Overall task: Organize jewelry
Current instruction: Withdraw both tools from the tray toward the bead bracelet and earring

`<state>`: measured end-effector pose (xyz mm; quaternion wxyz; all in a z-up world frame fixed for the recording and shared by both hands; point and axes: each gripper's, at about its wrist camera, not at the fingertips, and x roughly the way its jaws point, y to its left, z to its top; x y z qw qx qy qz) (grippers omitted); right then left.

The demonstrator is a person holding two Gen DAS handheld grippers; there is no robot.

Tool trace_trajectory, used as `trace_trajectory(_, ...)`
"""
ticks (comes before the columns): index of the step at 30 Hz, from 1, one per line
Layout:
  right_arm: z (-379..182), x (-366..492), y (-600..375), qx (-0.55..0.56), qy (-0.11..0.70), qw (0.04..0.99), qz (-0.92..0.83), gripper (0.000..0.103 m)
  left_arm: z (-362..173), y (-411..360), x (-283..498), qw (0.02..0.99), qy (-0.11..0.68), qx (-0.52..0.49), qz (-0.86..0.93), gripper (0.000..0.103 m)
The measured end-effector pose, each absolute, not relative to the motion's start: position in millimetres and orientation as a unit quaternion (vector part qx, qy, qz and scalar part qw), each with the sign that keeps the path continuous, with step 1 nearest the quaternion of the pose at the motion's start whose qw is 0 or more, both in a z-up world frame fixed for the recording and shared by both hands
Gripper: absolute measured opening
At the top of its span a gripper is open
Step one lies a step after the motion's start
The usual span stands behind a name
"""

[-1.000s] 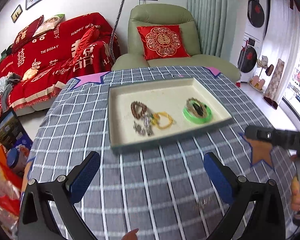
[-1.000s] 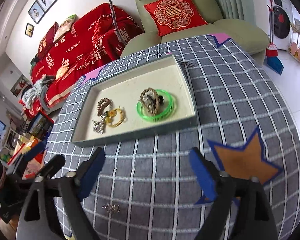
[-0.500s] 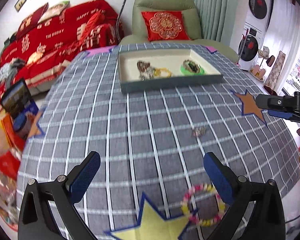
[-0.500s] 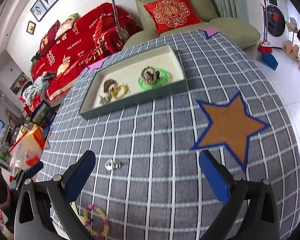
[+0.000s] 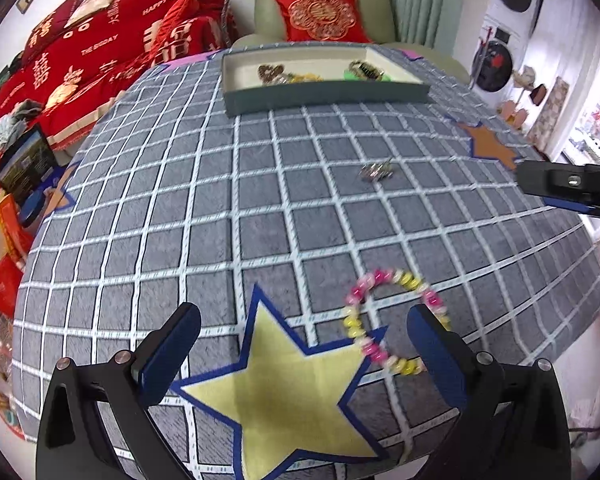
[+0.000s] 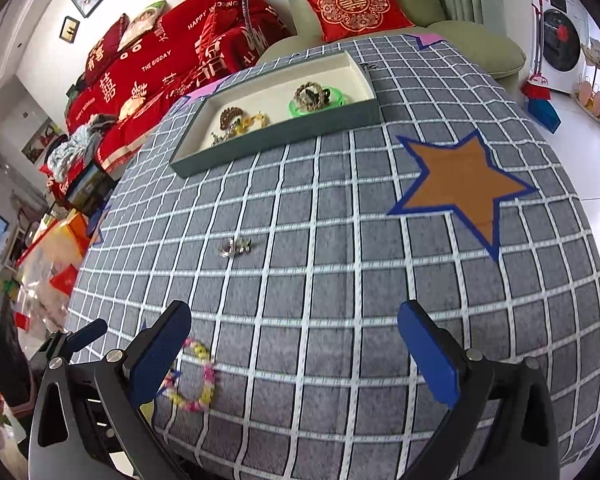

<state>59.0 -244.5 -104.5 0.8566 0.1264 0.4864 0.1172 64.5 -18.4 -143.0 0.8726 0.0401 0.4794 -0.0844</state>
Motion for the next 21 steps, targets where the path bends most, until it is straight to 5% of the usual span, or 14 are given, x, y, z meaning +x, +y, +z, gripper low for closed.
trace_trajectory(16,-115.0,46.2,-232.0,0.115,0.498,0.851,0.12,0.103,-164.6,-33.9,56.1,0.864,0.491,0.053,-0.094,0.103)
trace_trajectory(21,-120.4,50.4,-228.7,0.11,0.502,0.85,0.118,0.103,-160.1,-40.6,51.4,0.867,0.482,0.06,-0.109,0.084)
